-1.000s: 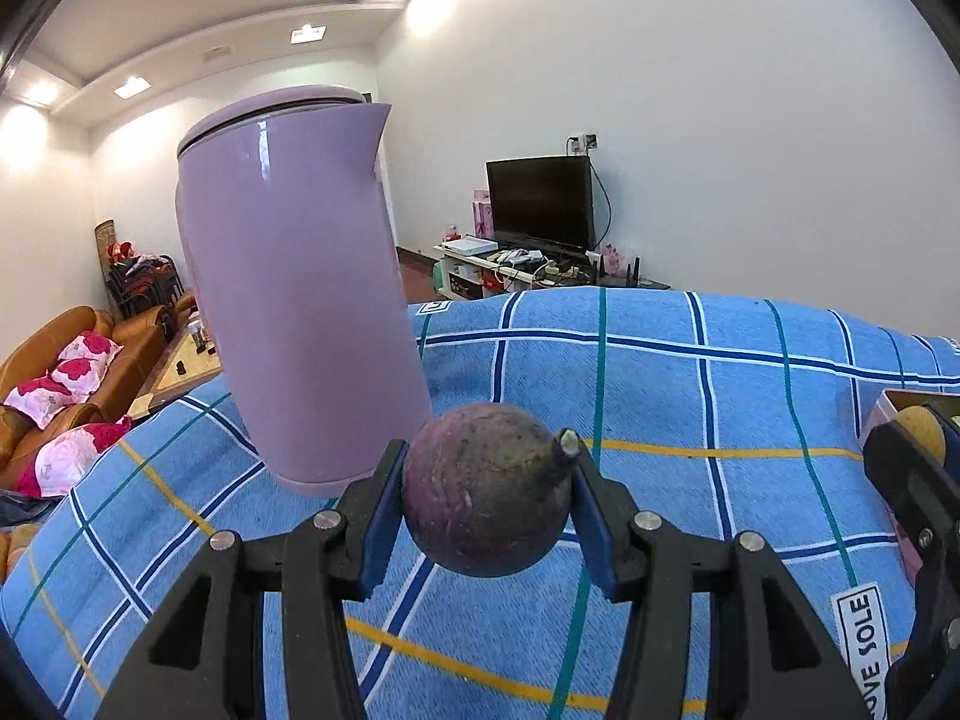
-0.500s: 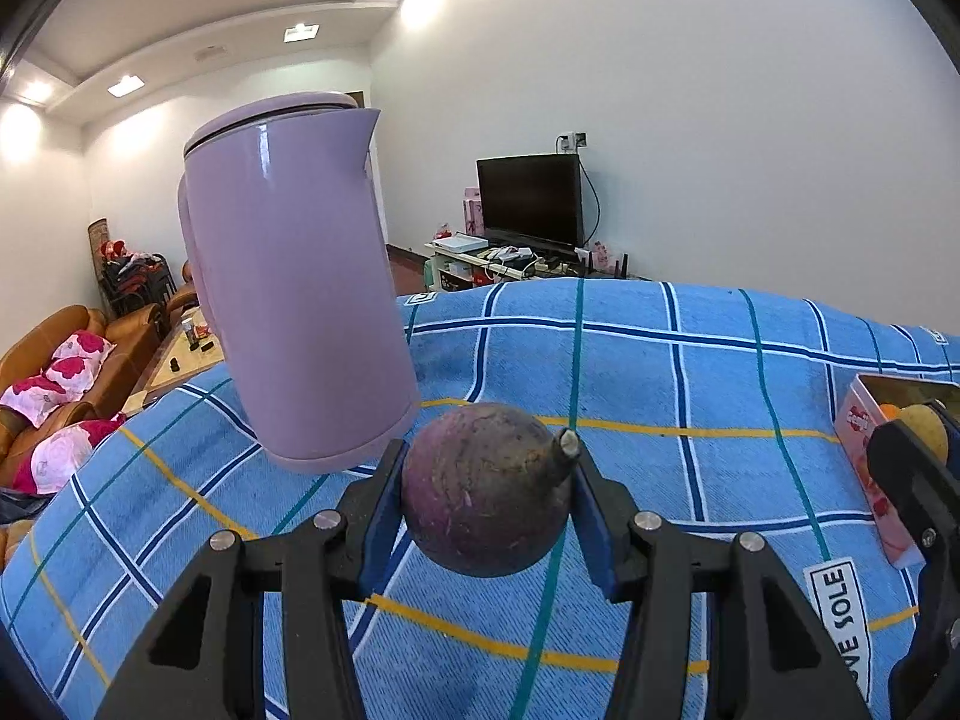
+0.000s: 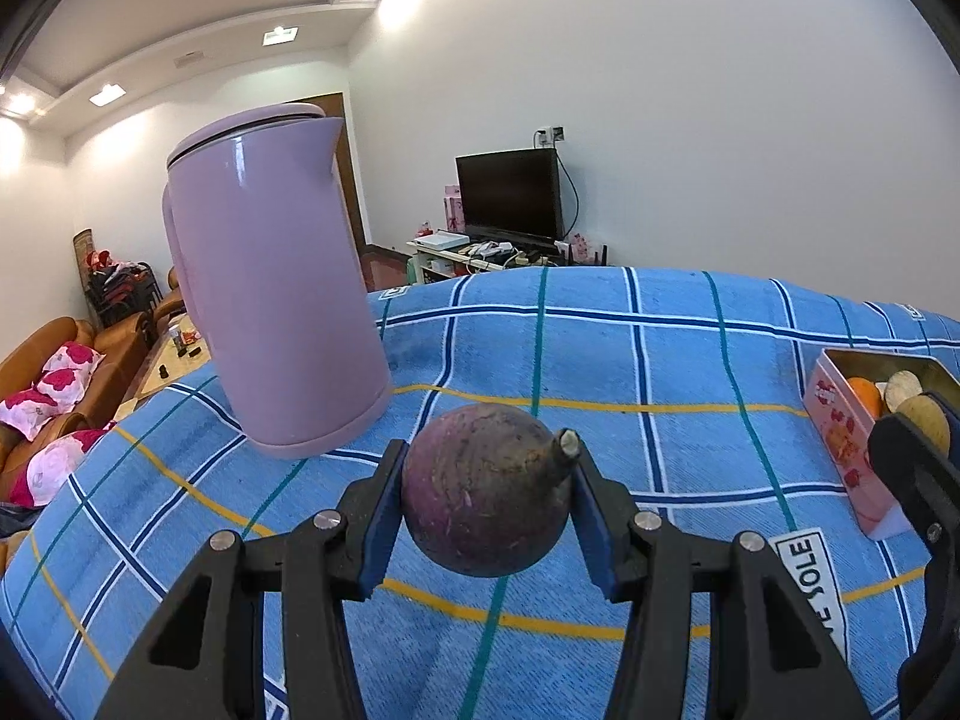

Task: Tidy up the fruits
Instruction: 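Carry the small fruit in right tool while left tool carries the purple fruit to the tin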

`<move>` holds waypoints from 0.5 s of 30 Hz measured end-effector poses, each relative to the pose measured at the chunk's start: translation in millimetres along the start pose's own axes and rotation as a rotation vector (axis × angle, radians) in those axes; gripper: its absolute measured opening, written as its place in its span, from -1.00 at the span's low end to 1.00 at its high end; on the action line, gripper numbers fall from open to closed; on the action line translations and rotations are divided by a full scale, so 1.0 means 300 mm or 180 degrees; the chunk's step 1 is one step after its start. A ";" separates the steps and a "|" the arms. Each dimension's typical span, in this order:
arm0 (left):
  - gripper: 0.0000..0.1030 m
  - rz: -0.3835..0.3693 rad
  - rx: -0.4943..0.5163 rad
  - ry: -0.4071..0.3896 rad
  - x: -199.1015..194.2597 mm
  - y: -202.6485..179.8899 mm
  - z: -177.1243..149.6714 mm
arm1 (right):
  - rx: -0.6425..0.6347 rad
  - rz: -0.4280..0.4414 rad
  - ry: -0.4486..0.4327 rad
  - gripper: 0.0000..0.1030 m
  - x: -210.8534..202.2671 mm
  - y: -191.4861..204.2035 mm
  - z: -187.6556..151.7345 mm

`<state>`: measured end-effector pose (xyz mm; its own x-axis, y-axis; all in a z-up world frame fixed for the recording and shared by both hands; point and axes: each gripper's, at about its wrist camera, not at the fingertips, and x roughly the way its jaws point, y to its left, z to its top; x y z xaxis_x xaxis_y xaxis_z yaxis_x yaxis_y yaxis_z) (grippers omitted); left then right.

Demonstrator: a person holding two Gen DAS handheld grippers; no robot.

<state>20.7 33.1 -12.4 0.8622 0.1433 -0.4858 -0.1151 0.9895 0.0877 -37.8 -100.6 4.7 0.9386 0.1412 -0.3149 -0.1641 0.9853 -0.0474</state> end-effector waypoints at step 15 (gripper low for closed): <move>0.03 -0.0151 0.0042 0.0012 -0.048 -0.086 -0.014 | 0.0020 -0.0052 -0.0007 -0.45 -0.059 -0.075 -0.013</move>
<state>9.3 5.6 -11.3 0.8647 0.0962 -0.4929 -0.0675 0.9948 0.0758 -51.8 -125.6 7.7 0.9417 0.1252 -0.3121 -0.1468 0.9881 -0.0464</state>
